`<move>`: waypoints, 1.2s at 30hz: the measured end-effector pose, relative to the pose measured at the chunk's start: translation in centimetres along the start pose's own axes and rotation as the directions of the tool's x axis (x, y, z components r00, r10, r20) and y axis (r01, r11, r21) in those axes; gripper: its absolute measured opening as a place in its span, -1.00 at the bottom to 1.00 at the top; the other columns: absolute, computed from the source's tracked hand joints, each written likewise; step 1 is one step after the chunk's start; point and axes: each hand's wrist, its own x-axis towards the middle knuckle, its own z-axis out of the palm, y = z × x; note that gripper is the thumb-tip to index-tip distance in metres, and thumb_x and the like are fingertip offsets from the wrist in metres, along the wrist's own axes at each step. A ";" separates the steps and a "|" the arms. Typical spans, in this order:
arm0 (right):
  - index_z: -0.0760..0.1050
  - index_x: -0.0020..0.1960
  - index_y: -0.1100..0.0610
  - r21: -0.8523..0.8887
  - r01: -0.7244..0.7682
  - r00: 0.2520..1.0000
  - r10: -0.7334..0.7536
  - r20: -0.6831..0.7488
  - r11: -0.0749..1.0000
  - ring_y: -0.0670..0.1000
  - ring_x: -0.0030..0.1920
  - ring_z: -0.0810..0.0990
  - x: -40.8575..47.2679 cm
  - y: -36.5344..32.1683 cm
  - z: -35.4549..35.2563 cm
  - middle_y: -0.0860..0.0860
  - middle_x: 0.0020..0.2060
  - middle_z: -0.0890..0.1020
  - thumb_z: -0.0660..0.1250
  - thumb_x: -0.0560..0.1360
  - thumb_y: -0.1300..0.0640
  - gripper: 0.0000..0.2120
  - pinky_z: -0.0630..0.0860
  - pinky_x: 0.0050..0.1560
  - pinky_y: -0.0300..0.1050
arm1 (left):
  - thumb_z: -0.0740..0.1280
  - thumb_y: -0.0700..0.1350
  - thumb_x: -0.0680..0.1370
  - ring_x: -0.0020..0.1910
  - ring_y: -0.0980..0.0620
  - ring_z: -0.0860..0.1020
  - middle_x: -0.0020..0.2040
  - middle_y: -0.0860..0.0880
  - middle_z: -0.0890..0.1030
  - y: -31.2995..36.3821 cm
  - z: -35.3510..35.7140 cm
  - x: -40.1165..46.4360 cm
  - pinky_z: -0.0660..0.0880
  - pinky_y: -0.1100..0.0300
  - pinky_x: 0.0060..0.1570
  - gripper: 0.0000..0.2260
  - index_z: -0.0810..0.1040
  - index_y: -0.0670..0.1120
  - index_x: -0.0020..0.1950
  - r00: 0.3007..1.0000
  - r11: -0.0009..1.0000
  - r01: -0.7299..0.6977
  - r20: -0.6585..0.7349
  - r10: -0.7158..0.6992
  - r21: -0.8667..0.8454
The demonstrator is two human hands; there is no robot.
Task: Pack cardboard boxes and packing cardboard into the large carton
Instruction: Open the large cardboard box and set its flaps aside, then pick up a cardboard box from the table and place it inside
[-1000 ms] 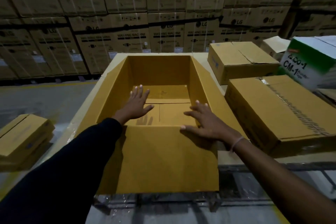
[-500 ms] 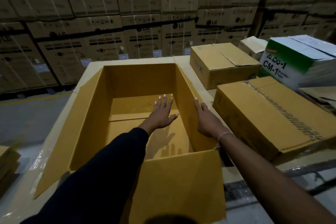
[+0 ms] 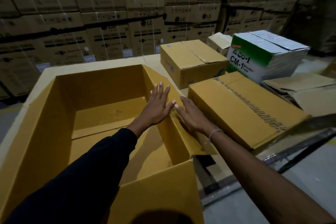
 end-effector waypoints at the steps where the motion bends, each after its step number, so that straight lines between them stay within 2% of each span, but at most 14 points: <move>1: 0.04 0.71 0.05 -0.001 -0.001 1.000 0.001 -0.008 1.000 0.09 0.66 0.09 0.5 0.9 -0.9 0.03 0.68 0.10 0.06 0.71 -0.27 -0.32 0.13 0.63 0.17 | 0.05 0.23 0.72 0.63 -0.06 -0.38 0.67 -0.06 -0.32 0.5 0.2 0.9 -0.31 -0.03 0.58 -0.33 -0.15 0.01 0.71 1.000 1.000 0.001 0.012 -0.001 0.008; 5: 0.09 0.70 0.05 -0.078 0.023 0.999 -0.027 -0.043 0.997 0.13 0.66 0.07 3.6 4.8 -4.8 0.08 0.68 0.12 0.08 0.72 -0.22 -0.36 0.07 0.64 0.16 | 0.11 0.21 0.71 0.64 -0.13 -0.33 0.68 -0.13 -0.28 2.1 1.0 4.9 -0.29 -0.08 0.61 -0.29 -0.18 -0.02 0.71 0.998 0.992 0.032 0.053 -0.039 0.120; 9: -0.02 0.72 0.04 -0.146 -0.054 0.998 0.050 -0.029 0.988 0.15 0.69 -0.12 7.7 9.8 -8.9 0.06 0.70 -0.05 0.06 0.71 -0.25 -0.31 -0.08 0.66 0.20 | 0.20 0.18 0.69 0.65 -0.19 -0.31 0.67 -0.18 -0.27 2.7 1.8 9.1 -0.27 -0.10 0.60 -0.23 -0.20 -0.04 0.70 0.993 0.975 0.097 0.051 -0.110 0.199; 12: -0.07 0.72 0.04 -0.158 -0.051 0.999 0.048 -0.017 0.986 0.15 0.68 -0.17 11.0 14.1 -12.2 0.05 0.70 -0.11 0.06 0.71 -0.26 -0.29 -0.12 0.65 0.20 | 0.21 0.16 0.69 0.64 -0.19 -0.31 0.67 -0.18 -0.28 3.0 2.8 12.5 -0.26 -0.11 0.59 -0.22 -0.21 -0.04 0.70 0.982 0.968 0.166 0.063 -0.180 0.189; 18: -0.12 0.72 0.04 -0.176 -0.079 0.996 0.072 -0.043 0.981 0.19 0.67 -0.24 17.2 21.3 -17.3 0.06 0.69 -0.20 0.11 0.70 -0.25 -0.25 -0.13 0.64 0.22 | 0.20 0.16 0.70 0.65 -0.21 -0.29 0.67 -0.20 -0.27 4.5 6.0 19.2 -0.23 -0.16 0.59 -0.23 -0.21 -0.04 0.70 0.935 0.935 0.350 0.044 -0.352 0.050; 26: -0.20 0.72 -0.01 -0.153 -0.094 0.995 0.096 0.008 0.984 0.22 0.66 -0.31 26.0 26.7 -21.6 0.07 0.67 -0.31 0.15 0.68 -0.27 -0.19 -0.15 0.63 0.25 | 0.14 0.20 0.71 0.64 -0.21 -0.31 0.66 -0.18 -0.32 5.1 10.2 27.3 -0.21 -0.16 0.59 -0.26 -0.20 -0.06 0.70 0.896 0.893 0.436 -0.032 -0.442 -0.112; 32: -0.15 0.72 0.00 -0.172 -0.108 0.994 0.100 -0.052 0.979 0.27 0.65 -0.31 35.2 28.3 -24.7 0.14 0.67 -0.27 0.16 0.67 -0.28 -0.20 -0.20 0.63 0.26 | 0.12 0.19 0.72 0.65 -0.21 -0.30 0.67 -0.18 -0.31 2.8 10.5 34.6 -0.19 -0.16 0.60 -0.29 -0.17 -0.07 0.71 0.850 0.843 0.501 -0.073 -0.522 -0.197; 36: -0.08 0.72 -0.06 -0.186 -0.153 0.985 0.134 -0.107 0.971 0.31 0.64 -0.30 40.6 30.4 -25.5 0.18 0.67 -0.26 0.16 0.64 -0.35 -0.19 -0.22 0.61 0.31 | 0.16 0.18 0.71 0.65 -0.24 -0.26 0.67 -0.21 -0.28 0.7 11.3 39.0 -0.13 -0.21 0.61 -0.27 -0.15 -0.08 0.71 0.794 0.777 0.565 -0.075 -0.604 -0.279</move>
